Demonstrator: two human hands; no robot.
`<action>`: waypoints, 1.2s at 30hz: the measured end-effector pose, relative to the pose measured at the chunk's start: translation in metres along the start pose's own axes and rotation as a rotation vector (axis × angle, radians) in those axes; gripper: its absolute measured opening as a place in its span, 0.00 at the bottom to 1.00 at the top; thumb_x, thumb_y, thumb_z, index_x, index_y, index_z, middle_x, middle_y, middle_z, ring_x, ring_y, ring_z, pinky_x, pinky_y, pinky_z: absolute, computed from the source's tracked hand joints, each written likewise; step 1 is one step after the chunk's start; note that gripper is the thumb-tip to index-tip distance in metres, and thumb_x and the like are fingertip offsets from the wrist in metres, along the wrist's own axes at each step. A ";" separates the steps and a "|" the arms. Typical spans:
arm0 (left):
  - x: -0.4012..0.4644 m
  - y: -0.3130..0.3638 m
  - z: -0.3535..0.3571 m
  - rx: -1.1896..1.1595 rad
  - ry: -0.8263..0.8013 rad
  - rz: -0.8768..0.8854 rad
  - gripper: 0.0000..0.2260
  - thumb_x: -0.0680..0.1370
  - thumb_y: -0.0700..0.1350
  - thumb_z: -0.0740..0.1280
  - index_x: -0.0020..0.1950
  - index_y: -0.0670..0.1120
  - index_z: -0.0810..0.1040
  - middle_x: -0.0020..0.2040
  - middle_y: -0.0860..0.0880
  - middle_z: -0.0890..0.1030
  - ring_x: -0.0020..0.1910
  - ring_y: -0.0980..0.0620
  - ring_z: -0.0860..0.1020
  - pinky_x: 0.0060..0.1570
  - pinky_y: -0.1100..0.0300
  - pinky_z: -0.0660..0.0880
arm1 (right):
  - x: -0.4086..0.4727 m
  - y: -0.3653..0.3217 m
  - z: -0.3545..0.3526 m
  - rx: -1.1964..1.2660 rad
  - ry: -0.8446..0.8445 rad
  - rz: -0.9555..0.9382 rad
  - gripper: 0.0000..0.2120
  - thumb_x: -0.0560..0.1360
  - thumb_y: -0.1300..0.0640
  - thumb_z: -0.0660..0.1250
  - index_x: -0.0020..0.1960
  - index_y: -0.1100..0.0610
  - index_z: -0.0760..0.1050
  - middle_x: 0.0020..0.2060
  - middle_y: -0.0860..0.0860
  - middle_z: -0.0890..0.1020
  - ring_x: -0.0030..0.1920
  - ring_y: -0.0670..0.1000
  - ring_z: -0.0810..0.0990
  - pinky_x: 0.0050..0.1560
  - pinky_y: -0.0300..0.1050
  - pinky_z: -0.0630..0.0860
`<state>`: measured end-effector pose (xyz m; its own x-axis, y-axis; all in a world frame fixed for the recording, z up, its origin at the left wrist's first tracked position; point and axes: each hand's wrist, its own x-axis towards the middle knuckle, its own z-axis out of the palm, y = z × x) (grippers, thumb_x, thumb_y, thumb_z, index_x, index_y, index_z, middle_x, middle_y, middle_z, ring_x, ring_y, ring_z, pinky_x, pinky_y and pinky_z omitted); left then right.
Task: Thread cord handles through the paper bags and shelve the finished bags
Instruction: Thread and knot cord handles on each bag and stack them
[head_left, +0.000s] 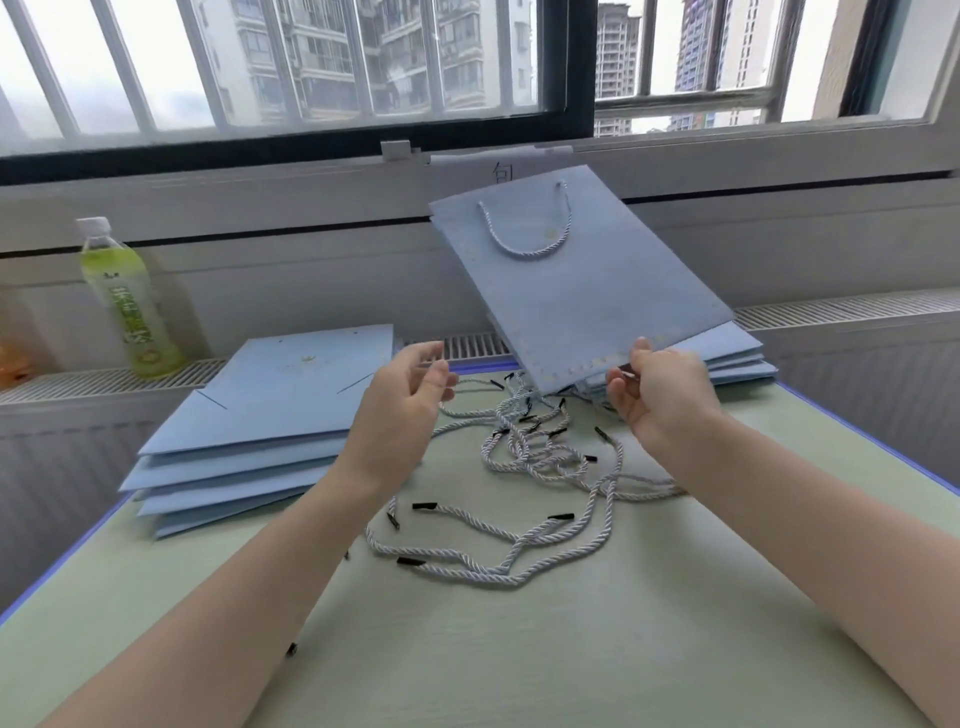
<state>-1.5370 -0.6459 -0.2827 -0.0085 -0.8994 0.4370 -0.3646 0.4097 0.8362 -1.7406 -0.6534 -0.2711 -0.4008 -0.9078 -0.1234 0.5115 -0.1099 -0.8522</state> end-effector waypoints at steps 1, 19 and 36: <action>-0.001 -0.001 0.001 0.054 -0.012 0.020 0.12 0.82 0.40 0.57 0.64 0.42 0.74 0.49 0.47 0.81 0.47 0.53 0.79 0.53 0.57 0.75 | 0.006 -0.003 -0.004 0.003 0.039 -0.016 0.10 0.81 0.63 0.56 0.41 0.58 0.66 0.35 0.53 0.71 0.30 0.46 0.73 0.22 0.32 0.72; -0.009 -0.012 0.001 0.788 -0.005 0.268 0.13 0.78 0.37 0.59 0.58 0.47 0.79 0.54 0.49 0.81 0.56 0.47 0.75 0.52 0.54 0.69 | 0.034 -0.004 -0.023 -0.101 0.162 -0.126 0.03 0.79 0.63 0.60 0.48 0.62 0.68 0.39 0.52 0.72 0.35 0.46 0.75 0.43 0.40 0.80; 0.014 -0.019 -0.038 1.284 -0.102 -0.147 0.19 0.78 0.61 0.58 0.51 0.44 0.72 0.54 0.44 0.78 0.52 0.43 0.74 0.46 0.56 0.67 | -0.020 0.043 -0.004 -1.642 -0.725 -0.999 0.10 0.78 0.48 0.61 0.52 0.52 0.77 0.51 0.48 0.76 0.54 0.51 0.72 0.51 0.46 0.66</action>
<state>-1.4942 -0.6602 -0.2803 0.0581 -0.9541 0.2939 -0.9946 -0.0806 -0.0650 -1.7136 -0.6379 -0.3067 0.4727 -0.7826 0.4051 -0.8296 -0.5502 -0.0949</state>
